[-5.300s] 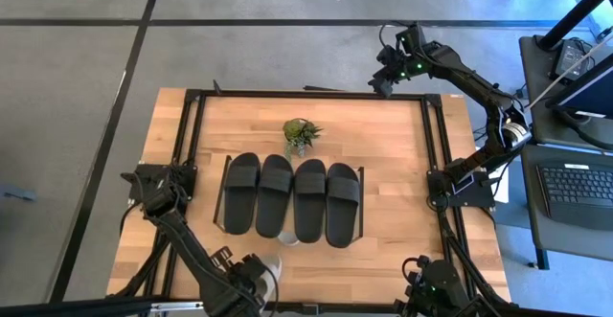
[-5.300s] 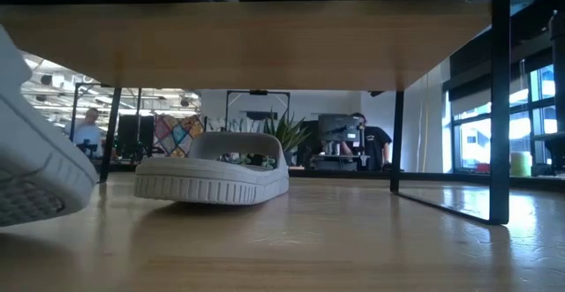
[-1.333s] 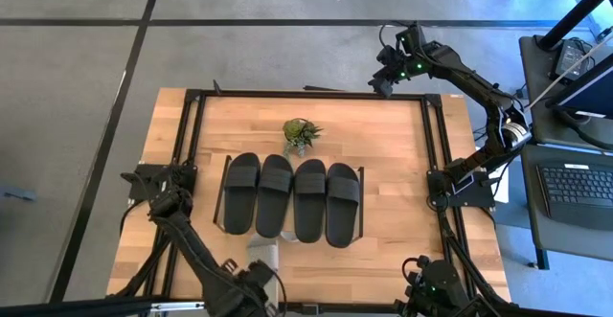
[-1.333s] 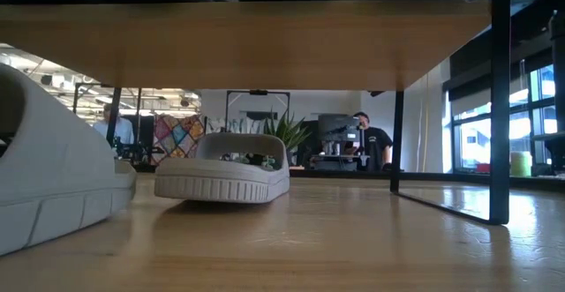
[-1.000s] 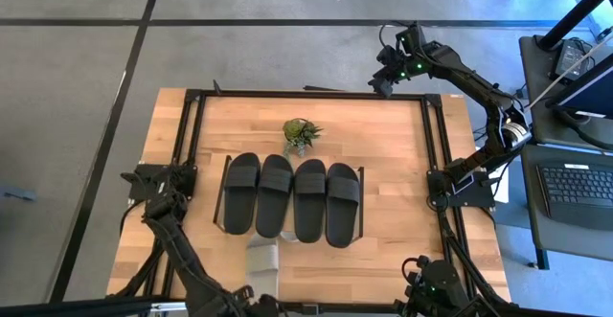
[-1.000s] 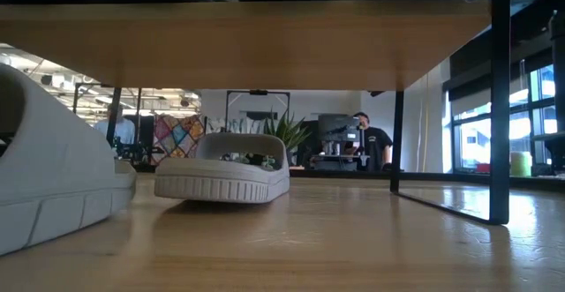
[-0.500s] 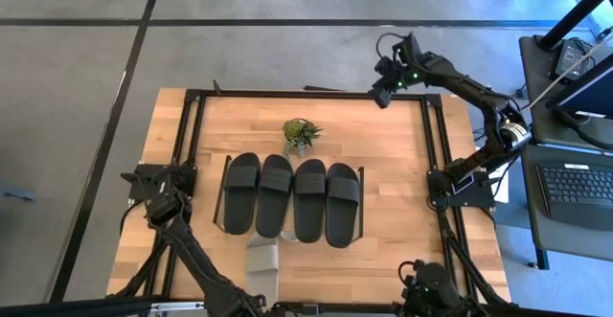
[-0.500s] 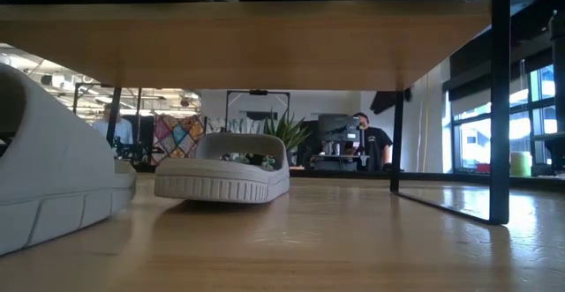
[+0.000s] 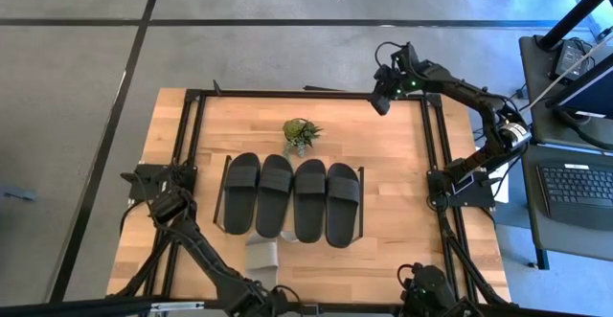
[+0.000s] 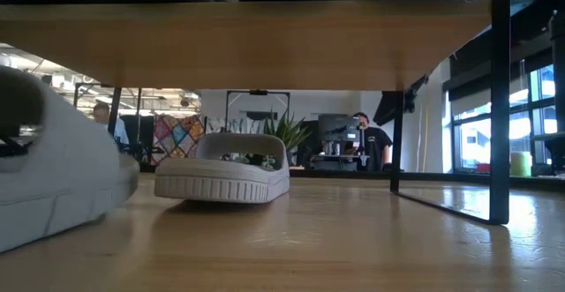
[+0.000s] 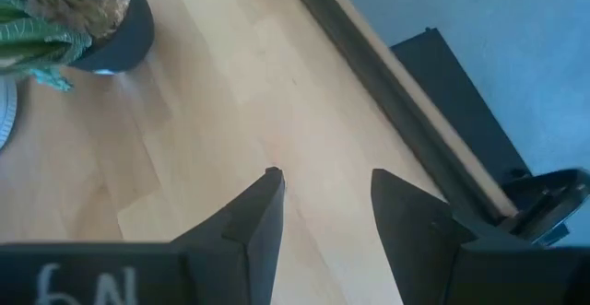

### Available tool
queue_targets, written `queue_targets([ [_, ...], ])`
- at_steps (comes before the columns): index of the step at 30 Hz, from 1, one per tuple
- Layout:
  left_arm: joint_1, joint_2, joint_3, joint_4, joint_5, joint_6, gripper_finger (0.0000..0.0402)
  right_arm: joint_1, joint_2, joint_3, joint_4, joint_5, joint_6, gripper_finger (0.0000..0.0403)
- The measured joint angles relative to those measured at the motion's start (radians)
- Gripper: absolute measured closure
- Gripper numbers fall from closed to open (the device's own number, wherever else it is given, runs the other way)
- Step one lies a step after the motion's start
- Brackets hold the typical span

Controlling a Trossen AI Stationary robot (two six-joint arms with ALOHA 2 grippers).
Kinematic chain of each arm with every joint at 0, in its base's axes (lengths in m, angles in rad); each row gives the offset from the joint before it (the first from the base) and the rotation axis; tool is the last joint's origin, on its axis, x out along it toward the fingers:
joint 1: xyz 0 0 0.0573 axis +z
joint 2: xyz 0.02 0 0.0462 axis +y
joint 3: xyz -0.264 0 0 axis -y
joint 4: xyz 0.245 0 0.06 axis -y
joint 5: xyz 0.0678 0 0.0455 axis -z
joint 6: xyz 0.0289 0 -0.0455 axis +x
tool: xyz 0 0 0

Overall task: Pick and place slides into the shelf
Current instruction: Put the white slide under the shelf

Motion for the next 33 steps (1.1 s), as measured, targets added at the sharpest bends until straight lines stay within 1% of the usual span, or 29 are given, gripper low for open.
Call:
queue_targets([
  [2,0.007,0.0,-0.003,-0.022,0.0,-0.035,0.0253,0.0,0.0,0.013,0.001,0.0,0.001,0.0237],
  [8,0.022,0.0,-0.003,-0.068,0.003,-0.042,0.0253,0.0,0.0,0.049,0.001,0.0,0.003,0.0237],
  [13,0.037,0.0,-0.002,-0.142,0.001,-0.093,0.0253,0.0,0.0,0.057,0.0,0.0,0.003,0.0237],
  [18,0.064,-0.002,-0.001,-0.224,-0.056,-0.088,0.0253,0.0,0.0,0.057,-0.001,0.0,0.003,0.0238],
  [22,0.081,-0.002,-0.001,-0.291,-0.133,-0.051,0.0253,0.0,0.0,0.057,-0.001,0.0,0.003,0.0238],
  [25,0.091,-0.001,-0.002,-0.349,-0.172,-0.014,0.0253,0.0,0.0,0.057,-0.001,0.0,0.003,0.0237],
  [29,0.104,0.0,-0.005,-0.482,-0.176,-0.007,0.0253,0.0,0.0,0.057,-0.001,0.0,0.003,0.0237],
  [33,0.107,0.002,-0.005,-0.576,-0.16,-0.027,0.0253,0.0,0.0,0.057,-0.002,0.0,0.003,0.0238],
])
